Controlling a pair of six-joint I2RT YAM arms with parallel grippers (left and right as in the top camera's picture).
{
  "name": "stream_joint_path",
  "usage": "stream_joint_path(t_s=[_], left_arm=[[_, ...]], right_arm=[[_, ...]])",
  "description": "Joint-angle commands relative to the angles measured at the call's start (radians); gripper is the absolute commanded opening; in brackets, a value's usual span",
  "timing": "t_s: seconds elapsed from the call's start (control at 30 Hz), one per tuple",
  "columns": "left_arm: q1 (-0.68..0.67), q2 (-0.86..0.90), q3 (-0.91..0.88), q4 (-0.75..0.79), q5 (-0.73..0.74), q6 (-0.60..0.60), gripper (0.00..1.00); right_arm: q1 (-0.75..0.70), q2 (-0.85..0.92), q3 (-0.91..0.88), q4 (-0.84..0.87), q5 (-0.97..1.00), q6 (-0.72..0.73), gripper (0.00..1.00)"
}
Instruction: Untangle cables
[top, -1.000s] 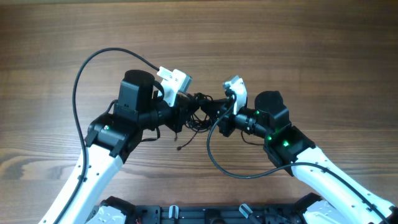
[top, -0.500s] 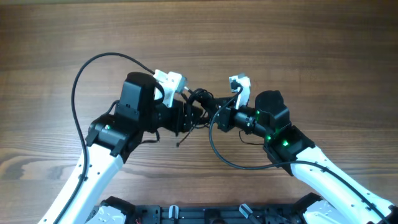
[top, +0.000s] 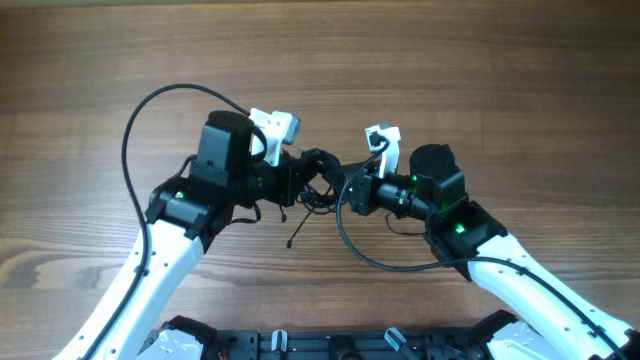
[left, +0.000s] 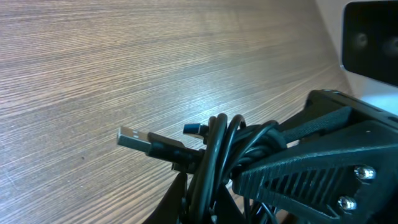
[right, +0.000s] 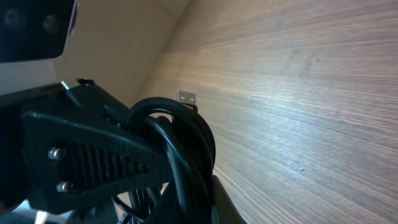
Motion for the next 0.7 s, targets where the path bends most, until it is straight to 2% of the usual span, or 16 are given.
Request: stream_joint_path(t_s=[0.0, 0.1, 0.17, 0.2, 0.23, 0.27, 0.3, 0.33, 0.37, 0.43, 0.57, 0.67], left_arm=[[0.055, -0.03, -0.003, 0.021, -0.059, -0.02, 0.04], [0.055, -0.03, -0.003, 0.022, -0.059, -0.021, 0.04], [0.055, -0.03, -0.003, 0.023, -0.059, -0.021, 0.04], [0.055, -0.03, -0.003, 0.025, -0.059, -0.021, 0.04], [0.055, -0.03, -0.003, 0.026, -0.059, -0.021, 0.04], [0.055, -0.03, -0.003, 0.026, -0.059, -0.021, 0.04], [0.055, -0.03, -0.003, 0.026, -0.059, -0.021, 0.04], [0.055, -0.03, -0.003, 0.026, -0.06, -0.021, 0.04], [0.055, -0.03, -0.003, 0.025, -0.06, -0.021, 0.04], [0.055, -0.03, -0.003, 0.025, -0.061, -0.021, 0.04], [0.056, -0.03, -0.003, 0.023, -0.119, -0.037, 0.04], [0.056, -0.03, -0.003, 0.011, -0.234, -0.123, 0.04]], right_arm=[[0.008, -0.003, 0.015, -0.004, -0.29, -0.079, 0.05], [0.008, -0.003, 0.015, -0.003, -0.451, -0.153, 0.05], [0.008, -0.003, 0.015, -0.004, -0.478, -0.19, 0.04], [0.006, -0.003, 0.015, -0.004, -0.451, -0.187, 0.1], [0.001, -0.003, 0.015, -0.013, -0.381, -0.179, 0.51], [-0.006, -0.003, 0.015, -0.025, -0.315, -0.171, 0.64], [-0.011, -0.003, 0.015, -0.038, -0.248, -0.148, 0.64], [-0.017, -0.003, 0.015, -0.056, -0.173, -0.121, 0.75], [-0.027, -0.003, 0.015, -0.078, -0.071, -0.076, 1.0], [-0.048, -0.003, 0.015, -0.097, 0.014, 0.0, 1.0], [-0.069, -0.019, 0.015, -0.07, -0.027, -0.005, 1.0], [-0.061, -0.035, 0.015, -0.013, -0.089, -0.117, 0.84]])
